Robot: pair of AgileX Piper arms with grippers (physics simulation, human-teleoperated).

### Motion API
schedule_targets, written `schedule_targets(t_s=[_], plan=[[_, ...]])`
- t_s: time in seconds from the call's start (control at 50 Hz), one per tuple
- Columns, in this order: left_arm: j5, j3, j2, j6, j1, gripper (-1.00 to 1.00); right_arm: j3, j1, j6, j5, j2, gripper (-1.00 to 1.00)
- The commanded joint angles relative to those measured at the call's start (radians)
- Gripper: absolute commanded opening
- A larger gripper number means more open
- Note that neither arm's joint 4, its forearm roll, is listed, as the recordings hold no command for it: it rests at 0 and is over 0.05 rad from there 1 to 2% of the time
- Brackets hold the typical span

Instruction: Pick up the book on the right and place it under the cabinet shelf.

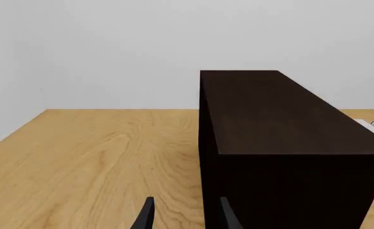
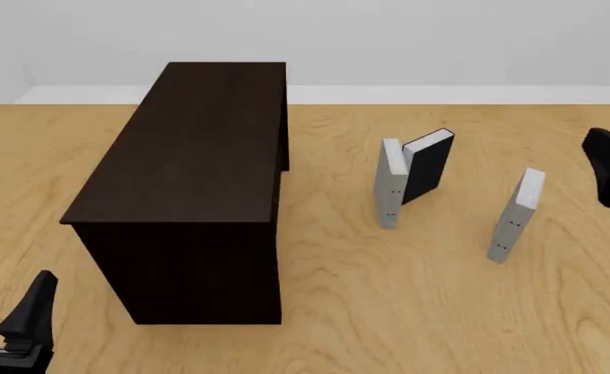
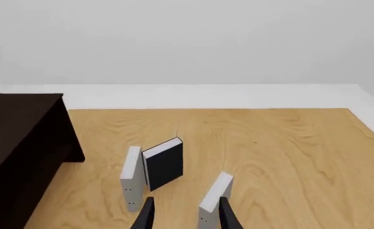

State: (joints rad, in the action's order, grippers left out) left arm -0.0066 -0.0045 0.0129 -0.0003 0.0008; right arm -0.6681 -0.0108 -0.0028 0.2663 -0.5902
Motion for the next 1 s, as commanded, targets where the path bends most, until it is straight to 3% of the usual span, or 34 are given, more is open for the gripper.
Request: schedule_targets(t_s=[0.02,0.12,0.54,1.0], plan=[[-0.002,0.0,0.002,0.0,0.0,1.0,-0.205,-0.069,-0.06,0.113,-0.158,1.0],[0.0,-0.001,0.001,0.0,0.0,1.0,-0.216,-0.104,-0.117,0.111,-0.214,1.0],[-0.003,0.002,0.001,0.001,0.0,1.0,-0.234,-0.14,-0.16,0.089,-0.352,1.0],[0.002,0.0,-0.003,0.001,0.001,1.0,-0.14,-0.111,-0.133,-0.052,-0.483,1.0]])
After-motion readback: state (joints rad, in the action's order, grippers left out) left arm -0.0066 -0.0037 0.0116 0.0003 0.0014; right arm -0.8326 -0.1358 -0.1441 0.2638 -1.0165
